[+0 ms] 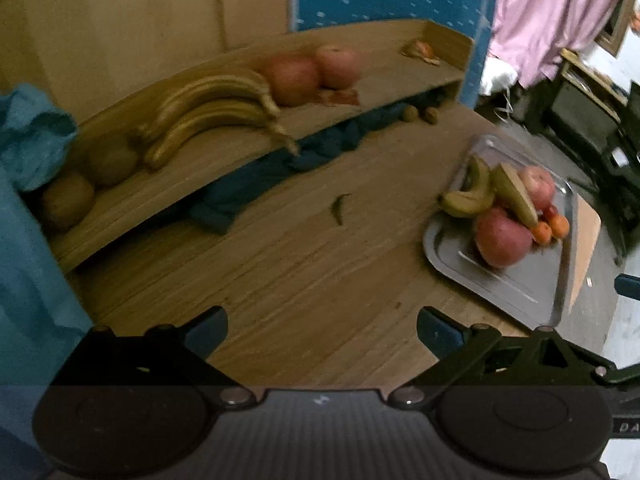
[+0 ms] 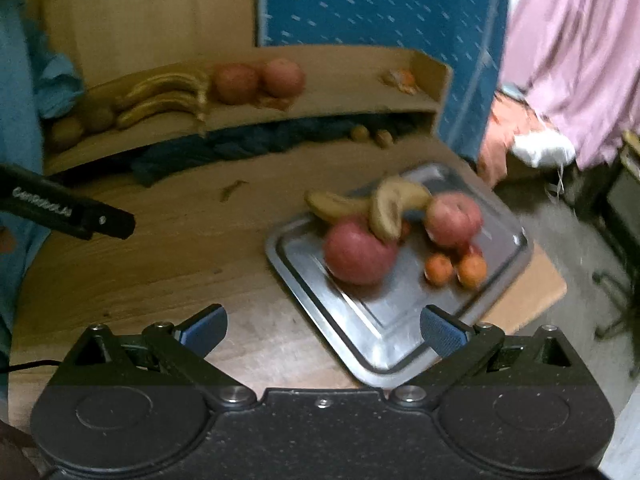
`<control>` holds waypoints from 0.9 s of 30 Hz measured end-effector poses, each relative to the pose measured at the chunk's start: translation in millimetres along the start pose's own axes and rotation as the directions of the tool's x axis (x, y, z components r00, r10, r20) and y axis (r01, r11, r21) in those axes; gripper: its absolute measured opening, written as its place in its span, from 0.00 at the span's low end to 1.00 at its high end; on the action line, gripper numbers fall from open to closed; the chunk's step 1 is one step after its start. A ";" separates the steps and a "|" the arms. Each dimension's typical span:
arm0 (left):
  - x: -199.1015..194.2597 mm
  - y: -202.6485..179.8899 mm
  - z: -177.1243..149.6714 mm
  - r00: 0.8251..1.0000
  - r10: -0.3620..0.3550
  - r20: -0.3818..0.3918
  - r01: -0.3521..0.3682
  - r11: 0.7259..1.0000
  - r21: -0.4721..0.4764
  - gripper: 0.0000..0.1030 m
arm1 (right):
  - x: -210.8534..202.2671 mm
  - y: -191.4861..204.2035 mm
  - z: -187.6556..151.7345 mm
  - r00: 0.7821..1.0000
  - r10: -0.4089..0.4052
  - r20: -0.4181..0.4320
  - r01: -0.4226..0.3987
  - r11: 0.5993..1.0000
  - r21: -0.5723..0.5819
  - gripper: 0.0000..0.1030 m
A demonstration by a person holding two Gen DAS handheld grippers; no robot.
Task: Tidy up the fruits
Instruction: 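Withdraw both open tools from the tray toward the wooden shelf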
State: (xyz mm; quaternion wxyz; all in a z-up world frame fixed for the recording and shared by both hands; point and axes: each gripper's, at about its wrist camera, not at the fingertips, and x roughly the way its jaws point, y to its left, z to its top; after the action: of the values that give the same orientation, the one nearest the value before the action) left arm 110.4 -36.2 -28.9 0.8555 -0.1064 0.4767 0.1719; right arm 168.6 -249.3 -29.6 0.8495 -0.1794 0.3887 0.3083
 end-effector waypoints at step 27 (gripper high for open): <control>6.2 -8.9 49.7 0.990 0.140 0.032 -0.137 0.987 -0.081 1.00 | 24.1 -47.0 64.0 0.981 -0.029 0.193 0.028 1.000 0.004 0.99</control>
State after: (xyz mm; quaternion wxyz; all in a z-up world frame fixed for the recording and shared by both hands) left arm 155.6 -26.0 -8.1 0.8455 -0.1034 0.4595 0.2516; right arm 247.2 -240.2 -4.5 0.8876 -0.1538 0.3019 0.3119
